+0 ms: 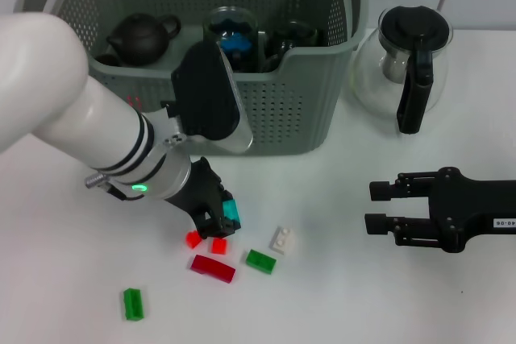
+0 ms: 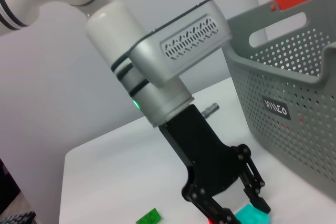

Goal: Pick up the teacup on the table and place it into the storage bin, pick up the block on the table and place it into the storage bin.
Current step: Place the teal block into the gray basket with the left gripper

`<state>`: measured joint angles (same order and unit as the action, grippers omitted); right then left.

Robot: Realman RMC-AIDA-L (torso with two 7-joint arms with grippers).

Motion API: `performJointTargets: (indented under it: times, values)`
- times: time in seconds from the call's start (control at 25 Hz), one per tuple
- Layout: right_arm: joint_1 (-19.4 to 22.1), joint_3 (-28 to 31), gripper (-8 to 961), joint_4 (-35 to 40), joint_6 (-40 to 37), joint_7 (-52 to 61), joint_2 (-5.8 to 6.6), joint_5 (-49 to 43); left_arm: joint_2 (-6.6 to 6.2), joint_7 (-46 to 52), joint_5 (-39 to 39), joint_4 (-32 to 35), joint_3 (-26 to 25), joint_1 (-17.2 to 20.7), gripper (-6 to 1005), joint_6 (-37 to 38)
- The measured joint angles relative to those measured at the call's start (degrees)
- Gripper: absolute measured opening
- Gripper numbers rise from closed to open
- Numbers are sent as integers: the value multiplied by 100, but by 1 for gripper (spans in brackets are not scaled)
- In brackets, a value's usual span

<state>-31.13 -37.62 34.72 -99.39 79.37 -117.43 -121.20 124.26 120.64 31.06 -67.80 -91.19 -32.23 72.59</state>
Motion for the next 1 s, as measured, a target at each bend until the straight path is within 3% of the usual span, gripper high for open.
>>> performJointTargets:
  times: [0.12,0.28,0.32,0.36,0.44,0.48,0.68,0.8,1.0]
  values:
    - [-13,0,592,0,-2,0,3,1,-2,-28,52,-381,-204,73,408,405]
    - [-22,0,592,0,-6,0,11,0,-9,-303,413,-1155,-1053,208,412,1352]
    - [-23,0,592,0,-5,0,11,0,-9,-303,413,-1155,-1053,208,412,1352]
    - [-23,0,592,0,-5,-1,11,0,-21,-698,949,-1469,-2043,185,413,2107]
    - [-24,0,592,0,-6,-7,8,0,-51,-910,1298,-1523,-2608,108,415,2502]
    - [-24,0,592,0,-4,-10,7,1,-123,-1079,1674,-1495,-3237,-5,416,2893]
    - [-34,0,592,0,-8,-7,8,1,-425,-1258,2693,-1261,-4478,-276,420,3605]
    - [-30,1,592,1,-16,-5,12,1,-510,-1240,3145,-1221,-4900,-358,423,3598]
    - [-19,0,592,0,-32,-3,4,0,-464,-1036,3372,-1178,-4763,-547,427,2620]
